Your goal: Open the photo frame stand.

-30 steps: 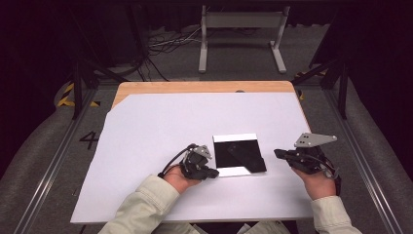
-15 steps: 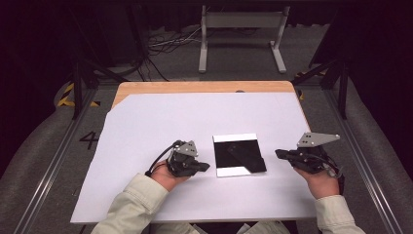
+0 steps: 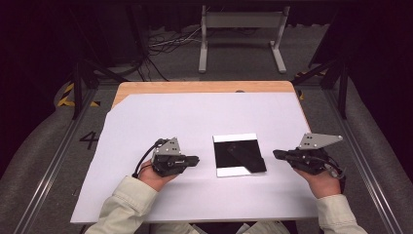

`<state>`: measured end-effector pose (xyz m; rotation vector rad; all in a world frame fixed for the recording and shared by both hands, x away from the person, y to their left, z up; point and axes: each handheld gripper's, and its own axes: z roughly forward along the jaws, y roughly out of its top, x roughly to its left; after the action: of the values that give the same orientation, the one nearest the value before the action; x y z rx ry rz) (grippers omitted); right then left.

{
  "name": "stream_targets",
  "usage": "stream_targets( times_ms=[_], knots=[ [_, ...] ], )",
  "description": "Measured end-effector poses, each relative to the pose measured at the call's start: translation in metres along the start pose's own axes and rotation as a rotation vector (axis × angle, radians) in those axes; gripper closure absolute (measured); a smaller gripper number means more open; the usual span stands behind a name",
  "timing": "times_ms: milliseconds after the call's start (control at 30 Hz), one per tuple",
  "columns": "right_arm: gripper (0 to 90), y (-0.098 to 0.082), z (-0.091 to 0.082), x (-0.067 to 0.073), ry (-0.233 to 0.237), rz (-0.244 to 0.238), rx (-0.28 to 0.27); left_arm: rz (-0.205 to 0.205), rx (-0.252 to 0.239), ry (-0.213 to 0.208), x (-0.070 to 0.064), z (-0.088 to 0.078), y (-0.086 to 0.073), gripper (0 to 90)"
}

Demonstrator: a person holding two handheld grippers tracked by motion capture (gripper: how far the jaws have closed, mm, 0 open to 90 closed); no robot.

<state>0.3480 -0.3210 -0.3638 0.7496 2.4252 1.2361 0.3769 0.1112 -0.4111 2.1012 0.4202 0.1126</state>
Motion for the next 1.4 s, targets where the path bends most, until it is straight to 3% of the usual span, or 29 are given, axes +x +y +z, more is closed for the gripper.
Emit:
stream_targets(
  times_ms=[400,533,900,1067,1400],
  knots=[
    [87.8,-0.004,0.001,-0.003,0.015,0.012,0.009,-0.016,-0.044,0.046,0.010,-0.018,-0.009,80.9],
    [87.1,-0.005,0.003,-0.003,0.040,0.007,0.023,0.011,-0.046,0.091,0.014,-0.022,-0.012,79.0],
    [85.7,-0.009,0.007,-0.004,0.066,0.005,0.058,-0.024,-0.089,0.107,0.027,-0.033,-0.020,73.7],
    [84.8,-0.011,0.010,-0.006,0.078,0.017,0.083,-0.024,-0.100,0.133,0.030,-0.035,-0.023,71.0],
    [82.7,-0.015,0.018,-0.008,0.094,0.042,0.146,-0.038,-0.106,0.142,0.031,-0.036,-0.024,69.3]
  ],
)
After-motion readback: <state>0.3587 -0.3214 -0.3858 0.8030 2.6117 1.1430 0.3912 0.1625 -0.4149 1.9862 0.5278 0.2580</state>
